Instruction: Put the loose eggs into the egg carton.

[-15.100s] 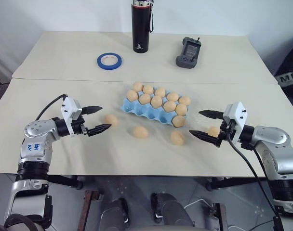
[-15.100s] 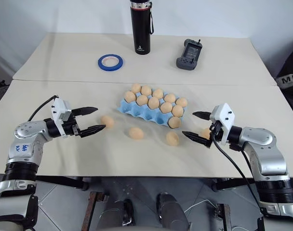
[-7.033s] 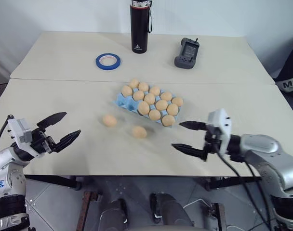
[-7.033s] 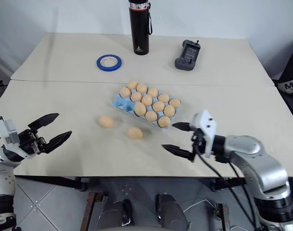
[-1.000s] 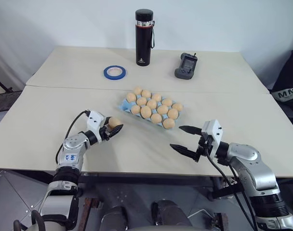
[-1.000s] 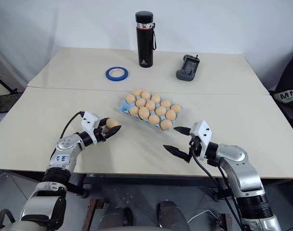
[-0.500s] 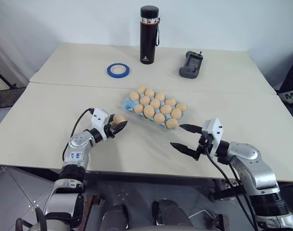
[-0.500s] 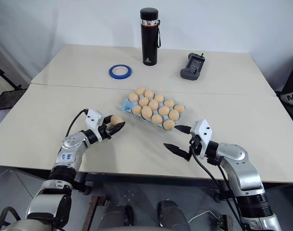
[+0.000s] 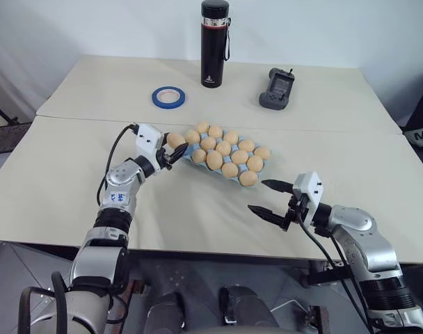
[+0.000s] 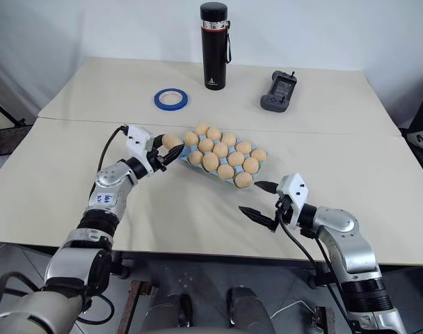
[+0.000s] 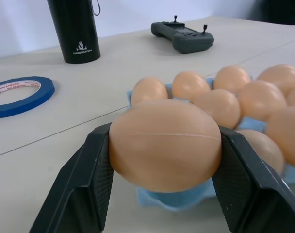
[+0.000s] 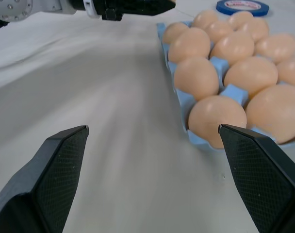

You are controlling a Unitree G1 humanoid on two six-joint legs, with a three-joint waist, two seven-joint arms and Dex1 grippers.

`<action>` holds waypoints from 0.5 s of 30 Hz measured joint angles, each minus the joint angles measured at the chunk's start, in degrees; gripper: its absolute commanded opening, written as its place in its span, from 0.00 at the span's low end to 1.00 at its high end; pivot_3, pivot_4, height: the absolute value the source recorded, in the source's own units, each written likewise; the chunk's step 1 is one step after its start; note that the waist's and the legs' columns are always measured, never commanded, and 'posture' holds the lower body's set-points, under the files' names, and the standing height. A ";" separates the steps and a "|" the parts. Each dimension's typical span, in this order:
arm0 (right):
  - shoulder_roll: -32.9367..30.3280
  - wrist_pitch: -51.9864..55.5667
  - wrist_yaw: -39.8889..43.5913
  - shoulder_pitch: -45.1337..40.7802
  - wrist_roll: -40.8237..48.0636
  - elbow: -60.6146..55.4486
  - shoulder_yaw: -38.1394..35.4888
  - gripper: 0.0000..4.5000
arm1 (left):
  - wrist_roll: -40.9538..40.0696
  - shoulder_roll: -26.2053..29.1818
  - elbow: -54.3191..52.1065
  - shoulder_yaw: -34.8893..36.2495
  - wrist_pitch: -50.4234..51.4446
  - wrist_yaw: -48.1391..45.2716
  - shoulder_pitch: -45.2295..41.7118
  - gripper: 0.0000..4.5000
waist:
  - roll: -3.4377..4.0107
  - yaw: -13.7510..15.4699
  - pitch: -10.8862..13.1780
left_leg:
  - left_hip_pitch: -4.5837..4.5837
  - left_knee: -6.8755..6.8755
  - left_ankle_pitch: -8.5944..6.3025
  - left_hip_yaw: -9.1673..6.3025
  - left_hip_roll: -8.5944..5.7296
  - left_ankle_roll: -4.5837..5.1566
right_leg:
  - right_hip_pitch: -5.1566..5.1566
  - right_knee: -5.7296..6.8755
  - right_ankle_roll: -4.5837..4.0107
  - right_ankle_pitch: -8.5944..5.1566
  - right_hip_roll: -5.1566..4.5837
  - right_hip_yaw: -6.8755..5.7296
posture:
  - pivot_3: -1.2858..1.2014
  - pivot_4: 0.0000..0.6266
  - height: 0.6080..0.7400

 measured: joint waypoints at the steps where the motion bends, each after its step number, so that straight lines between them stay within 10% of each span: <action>1: 0.00 -0.18 0.00 0.00 -0.03 0.04 0.00 1.00 | 0.14 -0.10 1.66 0.00 -0.50 0.01 -1.02 0.56 | 0.00 -0.01 0.03 | -0.03 -0.01 -0.02 0.00 0.00 0.01 | -0.02 0.00 0.01 -0.02 0.00 0.00 | 0.52 0.24 1.00; 9: 0.04 -1.32 -0.35 0.53 -0.26 0.18 -0.03 1.00 | 1.37 -1.36 11.32 -0.01 -3.30 -0.88 -7.40 0.56 | -0.07 -0.05 0.25 | -0.07 -0.02 -0.18 0.02 0.00 -0.05 | -0.07 -0.04 0.05 -0.18 0.02 0.00 | 0.52 0.24 1.00; 15: 0.04 -1.31 -1.19 1.36 -0.32 -0.19 -0.12 1.00 | 2.10 -1.40 15.01 0.00 -3.74 -1.75 -8.86 0.99 | -0.04 -0.11 0.35 | -0.07 -0.05 -0.22 0.02 0.00 -0.09 | -0.09 -0.03 0.02 -0.25 0.03 0.00 | 0.52 0.24 1.00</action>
